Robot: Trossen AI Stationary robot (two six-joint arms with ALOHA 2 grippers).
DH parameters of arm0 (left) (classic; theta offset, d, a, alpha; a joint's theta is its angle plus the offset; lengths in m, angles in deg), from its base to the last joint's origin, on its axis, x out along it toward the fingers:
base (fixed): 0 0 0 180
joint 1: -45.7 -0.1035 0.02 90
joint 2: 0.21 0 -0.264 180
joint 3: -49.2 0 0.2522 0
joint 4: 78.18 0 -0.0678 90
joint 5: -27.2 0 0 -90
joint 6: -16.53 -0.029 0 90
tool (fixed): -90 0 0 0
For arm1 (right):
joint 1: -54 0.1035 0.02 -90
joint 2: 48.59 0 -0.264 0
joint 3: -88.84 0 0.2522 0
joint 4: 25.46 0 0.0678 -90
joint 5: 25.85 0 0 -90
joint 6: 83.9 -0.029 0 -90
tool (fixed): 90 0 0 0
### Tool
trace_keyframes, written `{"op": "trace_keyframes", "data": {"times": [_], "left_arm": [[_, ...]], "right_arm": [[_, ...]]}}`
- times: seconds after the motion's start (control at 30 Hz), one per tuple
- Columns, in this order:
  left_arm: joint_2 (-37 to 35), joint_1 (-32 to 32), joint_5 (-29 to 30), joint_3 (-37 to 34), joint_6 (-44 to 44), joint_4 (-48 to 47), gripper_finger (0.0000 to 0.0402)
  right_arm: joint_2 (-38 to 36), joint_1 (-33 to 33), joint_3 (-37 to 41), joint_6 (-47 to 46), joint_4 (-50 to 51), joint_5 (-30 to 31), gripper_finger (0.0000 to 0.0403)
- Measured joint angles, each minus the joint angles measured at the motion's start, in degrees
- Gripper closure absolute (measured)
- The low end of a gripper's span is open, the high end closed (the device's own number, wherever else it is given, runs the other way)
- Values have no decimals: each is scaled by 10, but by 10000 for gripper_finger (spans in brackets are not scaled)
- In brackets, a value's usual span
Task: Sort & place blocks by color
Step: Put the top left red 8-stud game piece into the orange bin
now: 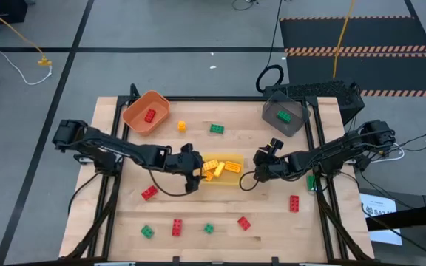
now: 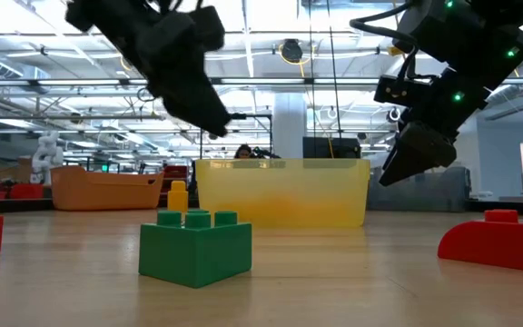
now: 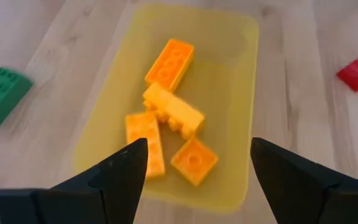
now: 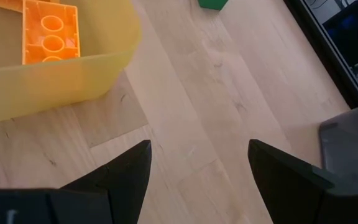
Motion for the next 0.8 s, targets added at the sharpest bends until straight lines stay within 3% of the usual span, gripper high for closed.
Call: {"op": "trace_keyframes", "data": {"times": [0.17, 0.43, 0.8], "left_arm": [[-33, 17, 56, 23, 71, -181, 115], [-35, 64, 30, 27, 246, -393, 114], [-31, 130, -49, 20, 415, -496, 114]], "right_arm": [[0, 0, 0, 0, 0, 0, 145], [0, 0, 0, 0, 1, 0, 145], [0, 0, 0, 0, -1, -2, 145]]}}
